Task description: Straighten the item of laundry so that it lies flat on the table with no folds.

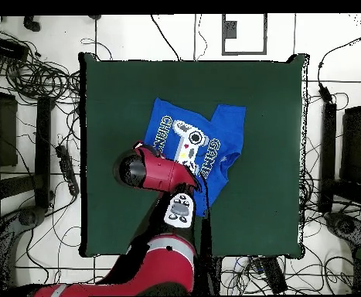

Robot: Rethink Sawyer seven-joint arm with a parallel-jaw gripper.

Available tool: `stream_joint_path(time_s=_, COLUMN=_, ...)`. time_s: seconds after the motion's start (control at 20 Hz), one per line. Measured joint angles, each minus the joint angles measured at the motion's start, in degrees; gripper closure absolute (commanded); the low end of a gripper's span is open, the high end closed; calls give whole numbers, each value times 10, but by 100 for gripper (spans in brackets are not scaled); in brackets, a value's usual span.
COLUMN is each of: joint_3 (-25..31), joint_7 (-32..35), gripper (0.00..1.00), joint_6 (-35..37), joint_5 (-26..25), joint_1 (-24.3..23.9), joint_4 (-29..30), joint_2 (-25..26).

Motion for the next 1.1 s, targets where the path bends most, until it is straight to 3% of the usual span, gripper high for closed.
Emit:
stream_joint_path(time_s=0.55, joint_3=-20, joint_7=0, gripper=100, joint_6=-1, joint_5=35, joint_1=22, joint_4=2, joint_2=1)
stream_joint_path(time_s=0.6, joint_3=-33, joint_7=0, gripper=0, joint_6=-6, joint_5=48, joint_1=42, joint_4=9, joint_2=1)
stream_joint_path(time_s=1.1, joint_3=-35, joint_7=0, gripper=0, joint_6=-27, joint_5=75, joint_1=60, joint_4=27, joint_2=0)
